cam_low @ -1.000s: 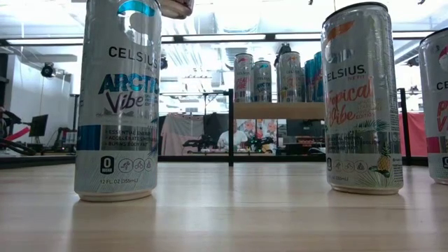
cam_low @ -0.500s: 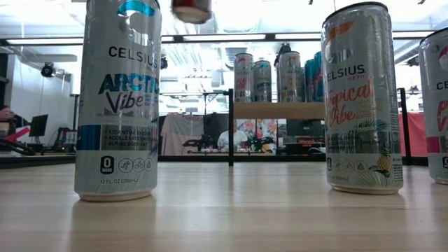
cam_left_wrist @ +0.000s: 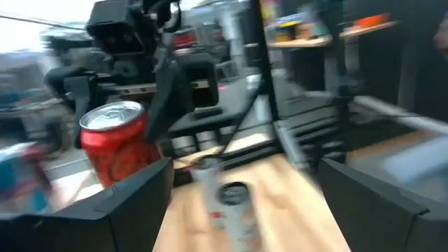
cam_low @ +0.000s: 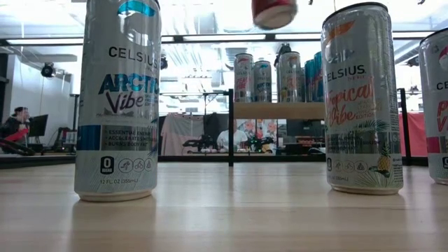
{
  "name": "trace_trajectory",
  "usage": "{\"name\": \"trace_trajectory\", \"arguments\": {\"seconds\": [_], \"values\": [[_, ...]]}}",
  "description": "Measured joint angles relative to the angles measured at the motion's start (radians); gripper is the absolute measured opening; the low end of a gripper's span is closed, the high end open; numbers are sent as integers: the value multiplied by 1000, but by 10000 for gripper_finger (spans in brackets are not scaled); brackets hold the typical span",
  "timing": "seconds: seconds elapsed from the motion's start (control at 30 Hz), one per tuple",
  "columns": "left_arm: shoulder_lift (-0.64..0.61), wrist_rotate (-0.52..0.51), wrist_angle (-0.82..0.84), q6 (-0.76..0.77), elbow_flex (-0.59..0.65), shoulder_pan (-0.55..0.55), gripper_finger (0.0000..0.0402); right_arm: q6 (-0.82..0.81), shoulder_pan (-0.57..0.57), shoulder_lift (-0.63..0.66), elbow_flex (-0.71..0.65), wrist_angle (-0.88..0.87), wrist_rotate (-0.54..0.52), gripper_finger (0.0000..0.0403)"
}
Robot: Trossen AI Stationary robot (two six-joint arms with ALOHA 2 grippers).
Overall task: Place canned beverage on shelf
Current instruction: Put the red black soda can on the shelf aligned with the red white soda cans
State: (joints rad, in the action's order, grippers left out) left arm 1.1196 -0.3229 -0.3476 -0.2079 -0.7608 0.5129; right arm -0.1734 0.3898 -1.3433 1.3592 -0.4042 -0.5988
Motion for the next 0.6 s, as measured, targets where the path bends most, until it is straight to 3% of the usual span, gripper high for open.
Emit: {"name": "trace_trajectory", "arguments": {"seconds": [0.13, 0.3, 0.6], "values": [[32, 52, -39, 25, 10, -64, 338, -1, 53, 40, -73, -14, 102, 290], [147, 83, -212, 57, -1, -132, 338, 19, 94, 77, -118, 77, 68, 290], [358, 101, -229, 29, -153, -173, 338, 201, 146, 80, -124, 188, 71, 290]]}}
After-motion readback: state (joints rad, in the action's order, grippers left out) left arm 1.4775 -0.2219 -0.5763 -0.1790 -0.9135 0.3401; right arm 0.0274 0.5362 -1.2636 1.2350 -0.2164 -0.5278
